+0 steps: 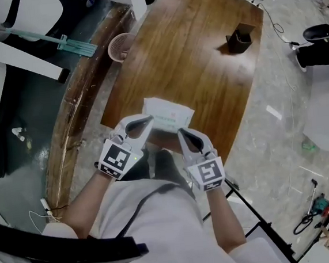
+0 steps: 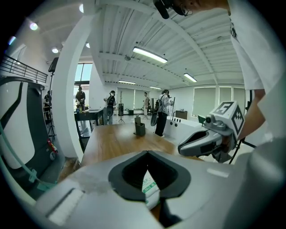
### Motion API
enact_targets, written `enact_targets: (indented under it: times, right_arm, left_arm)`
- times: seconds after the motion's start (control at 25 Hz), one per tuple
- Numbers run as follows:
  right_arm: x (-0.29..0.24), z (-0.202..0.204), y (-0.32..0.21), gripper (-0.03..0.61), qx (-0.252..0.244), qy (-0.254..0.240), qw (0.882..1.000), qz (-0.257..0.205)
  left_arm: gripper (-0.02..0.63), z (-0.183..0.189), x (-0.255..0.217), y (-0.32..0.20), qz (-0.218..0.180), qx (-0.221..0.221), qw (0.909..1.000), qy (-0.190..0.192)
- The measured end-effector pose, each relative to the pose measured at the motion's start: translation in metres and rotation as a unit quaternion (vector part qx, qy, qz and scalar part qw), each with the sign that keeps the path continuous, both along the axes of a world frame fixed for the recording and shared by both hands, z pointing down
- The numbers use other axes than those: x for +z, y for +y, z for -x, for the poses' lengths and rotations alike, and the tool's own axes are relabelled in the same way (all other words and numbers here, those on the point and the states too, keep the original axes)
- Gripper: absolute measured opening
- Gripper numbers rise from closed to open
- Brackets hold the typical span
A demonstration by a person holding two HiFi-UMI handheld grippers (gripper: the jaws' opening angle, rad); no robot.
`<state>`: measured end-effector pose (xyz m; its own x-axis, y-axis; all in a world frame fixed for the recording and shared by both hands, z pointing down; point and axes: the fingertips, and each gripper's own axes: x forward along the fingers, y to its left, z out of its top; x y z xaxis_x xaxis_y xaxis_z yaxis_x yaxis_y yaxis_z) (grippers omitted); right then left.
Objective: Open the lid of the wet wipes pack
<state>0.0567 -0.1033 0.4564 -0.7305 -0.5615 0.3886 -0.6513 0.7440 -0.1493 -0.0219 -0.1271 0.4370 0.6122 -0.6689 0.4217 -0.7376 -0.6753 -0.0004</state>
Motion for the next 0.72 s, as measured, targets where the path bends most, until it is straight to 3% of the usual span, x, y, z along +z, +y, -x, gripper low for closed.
enact_targets:
  times: [0.28, 0.72]
  right_arm:
    - [0.031, -0.005, 0.003, 0.009, 0.035, 0.019, 0.999, 0.025]
    - [0.082, -0.002, -0.007, 0.009, 0.096, 0.057, 0.993, 0.049]
  left_arm:
    - [0.026, -0.01, 0.037, 0.006, 0.015, 0.064, 0.9967, -0.049]
    - [0.179, -0.026, 0.105, 0.011, 0.024, 0.188, 0.9739, -0.125]
